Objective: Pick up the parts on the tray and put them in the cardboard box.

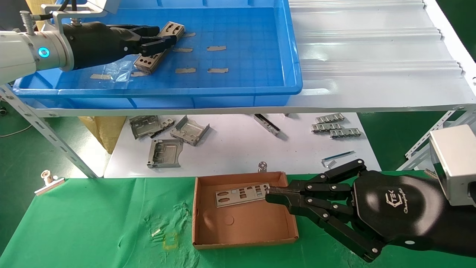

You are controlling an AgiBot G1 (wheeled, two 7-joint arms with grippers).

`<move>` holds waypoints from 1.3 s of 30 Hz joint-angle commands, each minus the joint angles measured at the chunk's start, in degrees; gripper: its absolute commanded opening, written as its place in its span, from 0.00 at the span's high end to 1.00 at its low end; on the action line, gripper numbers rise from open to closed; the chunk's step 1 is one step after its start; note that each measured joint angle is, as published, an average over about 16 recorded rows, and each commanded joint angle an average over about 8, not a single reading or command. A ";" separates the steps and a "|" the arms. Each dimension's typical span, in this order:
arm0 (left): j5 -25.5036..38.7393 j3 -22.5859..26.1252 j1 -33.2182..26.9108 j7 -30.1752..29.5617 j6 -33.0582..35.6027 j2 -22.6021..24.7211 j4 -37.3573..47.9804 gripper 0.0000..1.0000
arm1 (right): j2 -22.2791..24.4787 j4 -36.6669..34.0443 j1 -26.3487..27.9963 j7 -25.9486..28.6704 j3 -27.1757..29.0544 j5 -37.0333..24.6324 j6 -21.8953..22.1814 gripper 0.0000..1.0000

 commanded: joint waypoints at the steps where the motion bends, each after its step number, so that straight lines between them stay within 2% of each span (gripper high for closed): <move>1: 0.13 0.10 -0.07 0.01 -0.16 0.03 0.01 1.00 | 0.00 0.00 0.00 0.00 0.00 0.00 0.00 1.00; 31: -0.81 -0.57 -1.22 0.52 -1.08 0.10 -0.29 1.00 | 0.00 0.00 0.00 0.00 -0.01 0.01 0.00 0.98; 32: -0.94 -0.66 -1.36 0.46 -0.63 0.00 -0.38 1.00 | 0.00 0.00 0.00 0.00 -0.01 0.01 0.00 0.94; 33: -1.07 -0.74 -1.52 0.42 -0.02 -0.12 -0.49 1.00 | 0.00 0.00 0.00 0.00 -0.01 0.01 0.00 0.84; 39: -1.58 -1.05 -2.17 0.59 7.60 -1.43 -1.52 1.00 | 0.00 0.00 0.00 -0.01 -0.01 0.01 0.00 0.11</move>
